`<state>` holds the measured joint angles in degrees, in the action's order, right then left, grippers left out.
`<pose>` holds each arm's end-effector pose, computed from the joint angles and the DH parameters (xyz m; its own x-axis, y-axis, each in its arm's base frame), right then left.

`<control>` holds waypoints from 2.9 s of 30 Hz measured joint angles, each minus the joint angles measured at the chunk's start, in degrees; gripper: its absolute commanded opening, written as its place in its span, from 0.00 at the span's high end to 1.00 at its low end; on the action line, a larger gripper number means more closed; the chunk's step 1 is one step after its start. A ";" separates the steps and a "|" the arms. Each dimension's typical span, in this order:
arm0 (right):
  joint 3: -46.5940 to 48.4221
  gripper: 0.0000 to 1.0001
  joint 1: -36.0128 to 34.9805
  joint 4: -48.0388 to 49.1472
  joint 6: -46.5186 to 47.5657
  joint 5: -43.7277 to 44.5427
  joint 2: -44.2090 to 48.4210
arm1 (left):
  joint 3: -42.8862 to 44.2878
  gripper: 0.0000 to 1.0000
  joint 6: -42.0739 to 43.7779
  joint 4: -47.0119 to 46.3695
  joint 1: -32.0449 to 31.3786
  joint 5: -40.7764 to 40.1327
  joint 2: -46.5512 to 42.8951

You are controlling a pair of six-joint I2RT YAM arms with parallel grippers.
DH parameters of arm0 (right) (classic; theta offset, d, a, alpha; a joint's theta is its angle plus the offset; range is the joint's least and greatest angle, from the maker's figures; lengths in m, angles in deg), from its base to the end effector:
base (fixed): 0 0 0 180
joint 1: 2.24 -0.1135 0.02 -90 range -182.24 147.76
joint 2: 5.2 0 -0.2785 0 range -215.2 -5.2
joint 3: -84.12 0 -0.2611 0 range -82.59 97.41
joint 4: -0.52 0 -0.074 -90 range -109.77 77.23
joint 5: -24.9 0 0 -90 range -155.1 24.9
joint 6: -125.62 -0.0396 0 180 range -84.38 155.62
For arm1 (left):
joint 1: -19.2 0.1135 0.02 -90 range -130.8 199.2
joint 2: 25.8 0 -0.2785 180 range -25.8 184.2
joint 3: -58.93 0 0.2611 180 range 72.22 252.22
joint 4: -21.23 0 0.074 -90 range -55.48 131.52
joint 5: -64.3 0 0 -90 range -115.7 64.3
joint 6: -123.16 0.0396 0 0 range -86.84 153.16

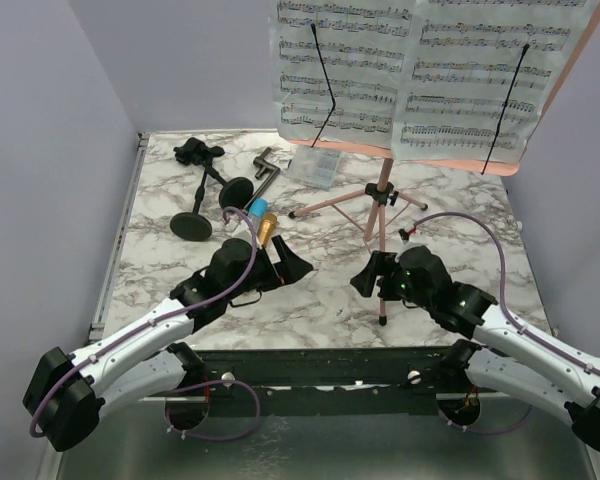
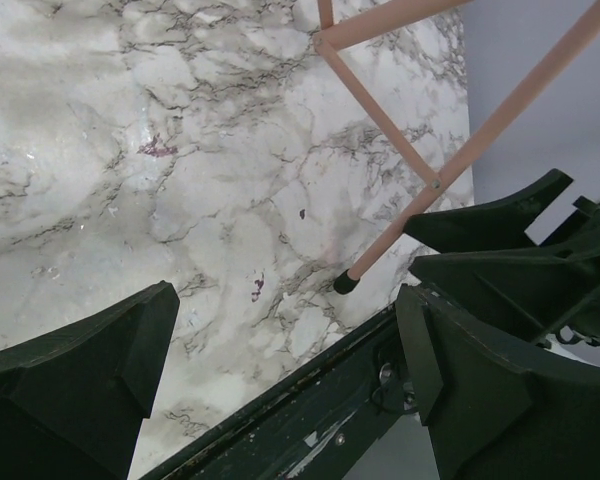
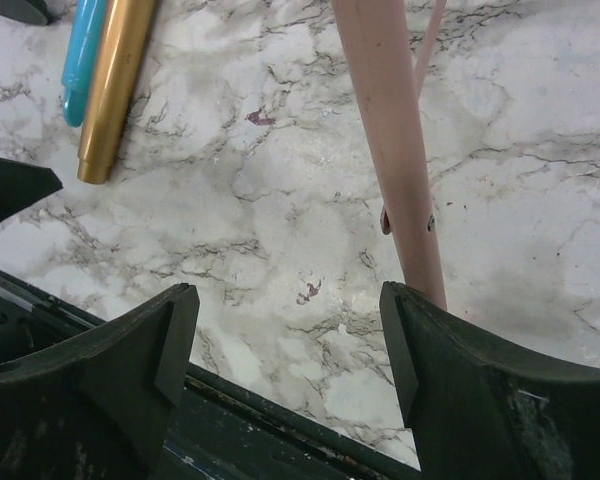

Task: Set up the instrument practice props

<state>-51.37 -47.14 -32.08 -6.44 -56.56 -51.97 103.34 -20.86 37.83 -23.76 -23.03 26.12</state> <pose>0.1338 0.1250 0.2414 -0.7104 0.2273 -0.6661 -0.1830 0.8542 0.4867 0.1530 -0.1450 0.2522 -0.7517 -0.4046 -0.5209 0.1763 0.6377 -0.7498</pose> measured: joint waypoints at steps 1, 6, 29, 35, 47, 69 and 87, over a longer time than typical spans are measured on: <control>0.07 0.19 0.00 -0.15 0.07 0.28 0.31 | -0.46 0.01 -0.20 -0.44 0.15 0.31 0.48; 2.73 0.21 0.00 -3.52 0.11 2.82 0.50 | -0.94 0.01 -1.07 -2.64 0.90 1.70 3.56; 9.01 0.51 0.02 2.89 14.49 18.56 -14.38 | -0.81 0.01 -2.73 -8.17 2.16 6.01 6.56; 8.57 0.61 0.02 4.28 15.26 19.10 -15.87 | 0.17 0.25 -2.73 -10.56 4.17 6.88 10.99; 4.70 0.75 0.13 6.86 13.64 19.61 -17.88 | 12.00 0.70 -7.28 -26.18 9.70 8.24 41.16; 1.40 1.00 3.78 14.21 7.58 24.22 -18.75 | 41.59 0.75 -11.21 -31.32 12.96 14.45 70.75; 4.90 1.00 20.24 20.57 8.15 20.24 -26.23 | 76.37 0.70 -17.25 -32.15 10.56 23.12 92.96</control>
<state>-46.48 -26.90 -11.51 1.71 -36.32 -78.20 179.70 -38.10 5.68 -13.20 0.10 119.08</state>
